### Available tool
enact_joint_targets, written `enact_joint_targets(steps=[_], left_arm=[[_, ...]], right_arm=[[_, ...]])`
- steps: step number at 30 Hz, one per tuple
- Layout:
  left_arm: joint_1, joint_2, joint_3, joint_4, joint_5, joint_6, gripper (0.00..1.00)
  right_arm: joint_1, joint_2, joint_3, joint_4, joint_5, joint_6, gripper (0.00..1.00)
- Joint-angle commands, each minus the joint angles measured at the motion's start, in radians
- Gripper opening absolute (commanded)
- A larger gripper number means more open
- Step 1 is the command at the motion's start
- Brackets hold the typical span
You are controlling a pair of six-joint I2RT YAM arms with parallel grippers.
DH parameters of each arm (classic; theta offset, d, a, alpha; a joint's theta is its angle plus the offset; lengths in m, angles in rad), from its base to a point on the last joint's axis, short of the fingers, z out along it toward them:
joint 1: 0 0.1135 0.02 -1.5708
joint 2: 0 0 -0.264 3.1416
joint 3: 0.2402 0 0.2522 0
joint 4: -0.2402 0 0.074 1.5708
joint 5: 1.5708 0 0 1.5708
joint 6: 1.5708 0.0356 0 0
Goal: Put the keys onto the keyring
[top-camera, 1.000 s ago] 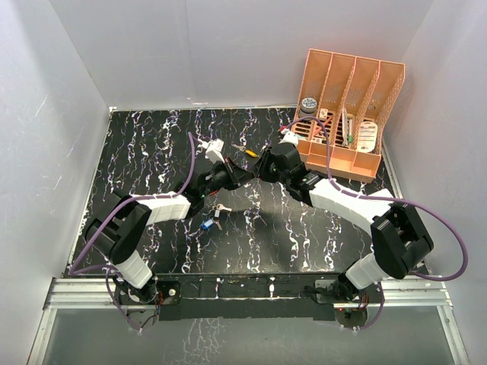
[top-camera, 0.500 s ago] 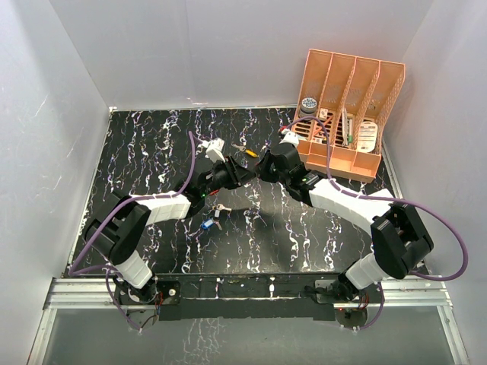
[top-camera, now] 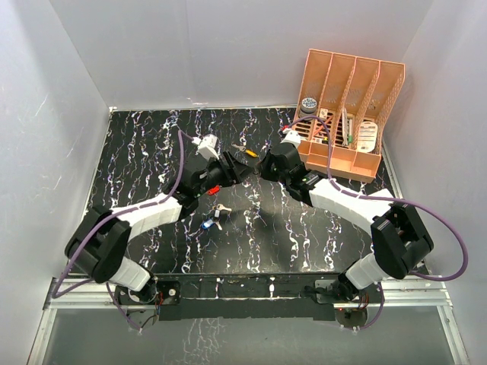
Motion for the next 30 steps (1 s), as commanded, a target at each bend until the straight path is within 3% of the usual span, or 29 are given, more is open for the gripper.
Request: enact_joint_targets(steps=[1,9,15,21,30], left_arm=[[0.004,-0.125,0.006,-0.156,-0.138,0.051,0.63],[0.043,-0.14,0.1,-0.465,-0.229,0.156,0.7],[0.062,0.006,0.164,-0.575,-0.206,0.209,0.67],[0.062,0.079,0.178,-0.617,-0.25,0.248,0.63],[0.087,0.071,0.14,-0.614,-0.297,0.227,0.59]], right_arm=[[-0.001,-0.033,0.023,0.037,0.044,-0.043,0.0],[-0.002,-0.001,0.026,-0.004,0.095,-0.136,0.0],[-0.002,0.005,0.021,-0.017,0.11,-0.198,0.0],[-0.002,-0.001,0.03,-0.029,0.108,-0.214,0.0],[-0.002,0.023,0.037,-0.031,0.077,-0.219,0.0]])
